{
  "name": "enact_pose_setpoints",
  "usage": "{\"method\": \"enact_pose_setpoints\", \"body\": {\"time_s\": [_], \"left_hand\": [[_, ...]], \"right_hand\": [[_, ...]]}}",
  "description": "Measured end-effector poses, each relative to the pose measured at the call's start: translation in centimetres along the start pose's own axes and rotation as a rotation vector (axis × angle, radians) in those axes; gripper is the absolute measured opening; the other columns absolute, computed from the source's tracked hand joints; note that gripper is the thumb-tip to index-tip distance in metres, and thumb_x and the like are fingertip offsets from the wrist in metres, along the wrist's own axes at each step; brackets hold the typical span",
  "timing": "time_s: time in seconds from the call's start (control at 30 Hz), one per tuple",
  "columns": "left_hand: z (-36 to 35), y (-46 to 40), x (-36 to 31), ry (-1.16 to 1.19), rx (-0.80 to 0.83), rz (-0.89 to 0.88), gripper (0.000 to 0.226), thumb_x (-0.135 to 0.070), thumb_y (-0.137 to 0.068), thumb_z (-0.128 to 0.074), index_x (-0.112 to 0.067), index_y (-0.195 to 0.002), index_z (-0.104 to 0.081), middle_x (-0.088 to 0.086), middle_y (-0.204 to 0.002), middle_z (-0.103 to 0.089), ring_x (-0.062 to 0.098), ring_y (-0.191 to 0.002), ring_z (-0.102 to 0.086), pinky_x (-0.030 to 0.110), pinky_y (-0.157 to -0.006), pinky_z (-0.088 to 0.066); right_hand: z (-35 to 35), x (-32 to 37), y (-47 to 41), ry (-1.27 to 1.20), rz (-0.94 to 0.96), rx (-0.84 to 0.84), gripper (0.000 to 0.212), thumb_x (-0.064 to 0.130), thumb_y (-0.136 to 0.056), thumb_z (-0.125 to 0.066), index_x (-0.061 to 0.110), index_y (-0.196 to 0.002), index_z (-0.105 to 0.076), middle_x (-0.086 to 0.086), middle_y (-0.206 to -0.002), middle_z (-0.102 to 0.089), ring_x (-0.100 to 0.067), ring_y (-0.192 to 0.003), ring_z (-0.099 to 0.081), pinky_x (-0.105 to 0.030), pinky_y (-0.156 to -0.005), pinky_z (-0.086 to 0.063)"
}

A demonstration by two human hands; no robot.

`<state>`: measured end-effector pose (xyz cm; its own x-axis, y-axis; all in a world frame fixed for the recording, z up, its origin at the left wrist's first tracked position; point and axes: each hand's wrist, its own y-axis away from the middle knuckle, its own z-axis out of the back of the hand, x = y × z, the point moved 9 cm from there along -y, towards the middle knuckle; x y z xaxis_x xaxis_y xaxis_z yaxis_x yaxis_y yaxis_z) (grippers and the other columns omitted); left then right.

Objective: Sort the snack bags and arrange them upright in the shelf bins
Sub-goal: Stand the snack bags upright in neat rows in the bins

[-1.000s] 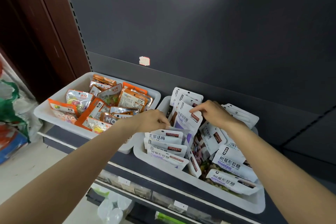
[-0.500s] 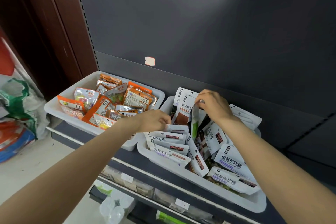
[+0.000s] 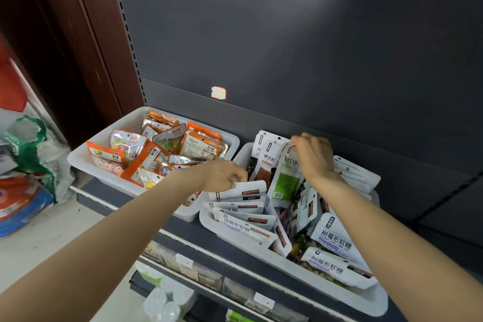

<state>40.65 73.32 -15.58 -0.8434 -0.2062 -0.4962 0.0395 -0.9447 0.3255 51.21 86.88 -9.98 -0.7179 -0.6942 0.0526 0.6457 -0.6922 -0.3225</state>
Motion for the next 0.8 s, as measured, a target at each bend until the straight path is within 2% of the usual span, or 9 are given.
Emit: {"method": "enact_pose_setpoints", "body": {"time_s": [0.07, 0.17, 0.3, 0.43, 0.53, 0.6, 0.67, 0.73, 0.8], "left_hand": [[0.2, -0.1, 0.4, -0.037, 0.0, 0.004, 0.024, 0.007, -0.09, -0.039, -0.009, -0.094, -0.057, 0.006, -0.096, -0.057, 0.018, -0.097, -0.051, 0.03, -0.087, -0.041], [0.3, -0.1, 0.5, -0.098, 0.018, -0.002, 0.02, 0.004, -0.092, -0.042, -0.01, -0.095, -0.055, 0.006, -0.101, -0.058, 0.022, -0.1, -0.052, 0.034, -0.087, -0.042], [0.6, -0.3, 0.5, -0.185, 0.024, 0.043, 0.031, 0.0, -0.096, -0.041, -0.013, -0.12, -0.056, 0.005, -0.116, -0.055, 0.015, -0.098, -0.046, 0.027, -0.081, -0.036], [0.6, -1.2, -0.4, -0.235, -0.024, 0.025, 0.042, 0.002, -0.095, -0.041, -0.019, -0.128, -0.055, 0.007, -0.124, -0.059, 0.024, -0.11, -0.054, 0.033, -0.089, -0.044], [0.9, -2.1, -0.7, -0.289, -0.12, 0.044, 0.046, -0.002, -0.095, -0.043, -0.031, -0.131, -0.051, 0.005, -0.123, -0.061, 0.025, -0.108, -0.057, 0.044, -0.091, -0.05], [0.8, -2.5, -0.6, -0.266, -0.157, 0.058, 0.044, -0.007, -0.097, -0.044, -0.033, -0.132, -0.05, 0.005, -0.125, -0.061, 0.025, -0.107, -0.059, 0.044, -0.092, -0.05], [0.6, -2.6, -0.5, -0.227, -0.158, 0.04, 0.042, -0.008, -0.098, -0.045, -0.032, -0.131, -0.052, 0.004, -0.128, -0.059, 0.023, -0.106, -0.059, 0.04, -0.094, -0.049], [0.4, -2.5, -0.6, -0.196, -0.115, -0.012, 0.038, -0.007, -0.098, -0.043, -0.027, -0.127, -0.057, 0.004, -0.126, -0.061, 0.017, -0.095, -0.057, 0.033, -0.092, -0.048], [0.1, -2.4, -0.7, -0.173, -0.062, -0.047, 0.036, -0.005, -0.098, -0.039, -0.022, -0.121, -0.061, 0.003, -0.123, -0.062, 0.013, -0.093, -0.054, 0.031, -0.091, -0.046]], "right_hand": [[0.1, -0.6, -0.1, 0.033, -0.036, -0.013, 0.024, -0.008, -0.083, -0.049, 0.015, -0.084, -0.057, -0.006, -0.091, -0.06, -0.03, -0.088, -0.06, -0.035, -0.083, -0.039], [-0.1, -0.6, -0.3, 0.074, -0.056, 0.0, 0.026, -0.008, -0.084, -0.047, 0.014, -0.091, -0.06, -0.007, -0.097, -0.06, -0.03, -0.095, -0.058, -0.037, -0.086, -0.036], [-0.2, -0.9, -0.7, 0.14, -0.122, 0.011, 0.028, -0.003, -0.086, -0.048, 0.013, -0.104, -0.063, -0.009, -0.109, -0.058, -0.029, -0.109, -0.051, -0.04, -0.09, -0.035], [-0.9, 1.1, -1.1, 0.028, 0.066, 0.081, 0.04, -0.007, -0.084, -0.051, 0.017, -0.113, -0.064, -0.008, -0.106, -0.063, -0.029, -0.103, -0.058, -0.035, -0.085, -0.041], [-1.7, 2.3, -0.5, -0.034, 0.125, 0.109, 0.022, 0.002, -0.09, -0.051, 0.015, -0.098, -0.066, -0.009, -0.088, -0.069, -0.03, -0.088, -0.063, -0.028, -0.068, -0.037], [-1.8, 1.8, -0.4, -0.036, 0.103, 0.069, 0.014, 0.012, -0.094, -0.053, 0.012, -0.085, -0.064, -0.005, -0.082, -0.067, -0.025, -0.08, -0.059, -0.025, -0.066, -0.031], [-1.4, 1.1, -0.4, -0.085, 0.1, 0.022, 0.019, 0.018, -0.094, -0.056, 0.01, -0.08, -0.064, -0.001, -0.084, -0.064, -0.02, -0.079, -0.056, -0.025, -0.062, -0.036], [-0.9, 0.7, -0.8, -0.241, 0.079, 0.037, 0.021, 0.017, -0.095, -0.054, 0.006, -0.08, -0.064, -0.005, -0.081, -0.067, -0.022, -0.076, -0.063, -0.03, -0.06, -0.047], [-0.5, 0.9, -1.2, -0.417, 0.064, 0.065, 0.023, 0.017, -0.094, -0.055, 0.004, -0.078, -0.063, -0.009, -0.074, -0.069, -0.024, -0.072, -0.066, -0.036, -0.066, -0.052]]}}
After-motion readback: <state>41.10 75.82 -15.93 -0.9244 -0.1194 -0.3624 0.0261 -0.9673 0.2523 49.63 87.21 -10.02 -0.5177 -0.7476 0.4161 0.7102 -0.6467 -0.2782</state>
